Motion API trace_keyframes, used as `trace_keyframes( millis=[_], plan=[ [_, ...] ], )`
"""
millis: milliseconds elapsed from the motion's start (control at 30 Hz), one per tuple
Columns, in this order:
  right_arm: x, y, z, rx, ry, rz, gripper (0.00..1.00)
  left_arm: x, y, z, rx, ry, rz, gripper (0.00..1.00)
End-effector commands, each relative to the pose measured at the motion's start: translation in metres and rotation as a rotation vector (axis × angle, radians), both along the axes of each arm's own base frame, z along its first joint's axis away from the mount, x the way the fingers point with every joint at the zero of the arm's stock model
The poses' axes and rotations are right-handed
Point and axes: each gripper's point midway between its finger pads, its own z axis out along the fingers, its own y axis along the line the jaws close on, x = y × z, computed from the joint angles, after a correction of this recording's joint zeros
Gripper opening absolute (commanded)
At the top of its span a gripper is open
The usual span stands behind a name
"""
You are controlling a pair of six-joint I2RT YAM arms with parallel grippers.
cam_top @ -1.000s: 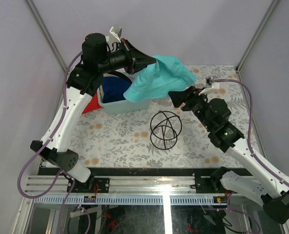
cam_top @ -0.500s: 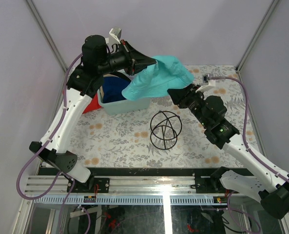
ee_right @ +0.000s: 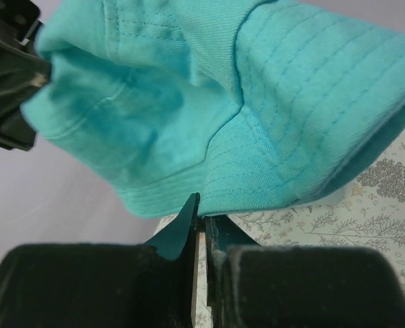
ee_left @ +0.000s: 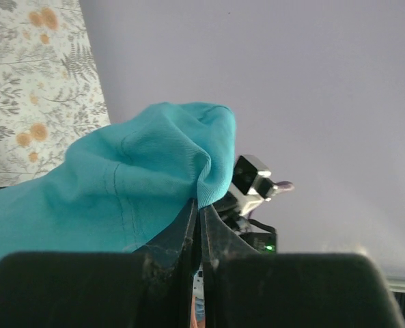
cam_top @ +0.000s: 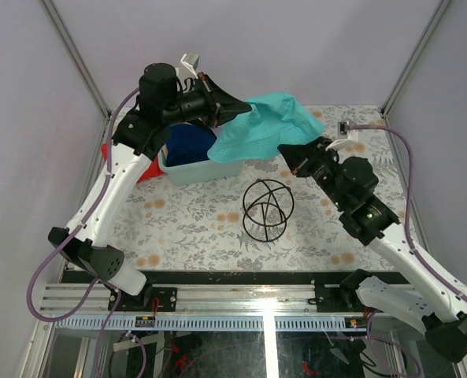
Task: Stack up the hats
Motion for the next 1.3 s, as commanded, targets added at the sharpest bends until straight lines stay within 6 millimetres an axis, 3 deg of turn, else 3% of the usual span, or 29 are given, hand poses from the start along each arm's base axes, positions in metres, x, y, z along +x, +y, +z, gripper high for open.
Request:
trace_keyframes(
  millis=[0,200,600,967,1267],
  plan=[
    [-0.021,-0.02,0.045,0.098,-0.043,-0.021,0.0,-0.001,0.004,-0.02,0.097,-0.063,0.003,0.0],
    [-0.04,-0.025,0.03,0.129,0.024,0.01,0.0,0.017,0.001,-0.057,0.184,-0.06,0.005,0.0],
    [-0.045,-0.003,-0.005,0.205,0.143,0.109,0.0,0.04,-0.003,-0.088,0.302,-0.068,-0.014,0.0],
    [-0.058,0.001,-0.022,0.227,0.227,0.17,0.0,0.029,0.002,-0.1,0.34,-0.04,-0.032,0.0],
    [-0.08,-0.004,-0.051,0.236,0.322,0.199,0.0,0.012,0.004,-0.123,0.357,0.013,-0.081,0.0]
  ],
)
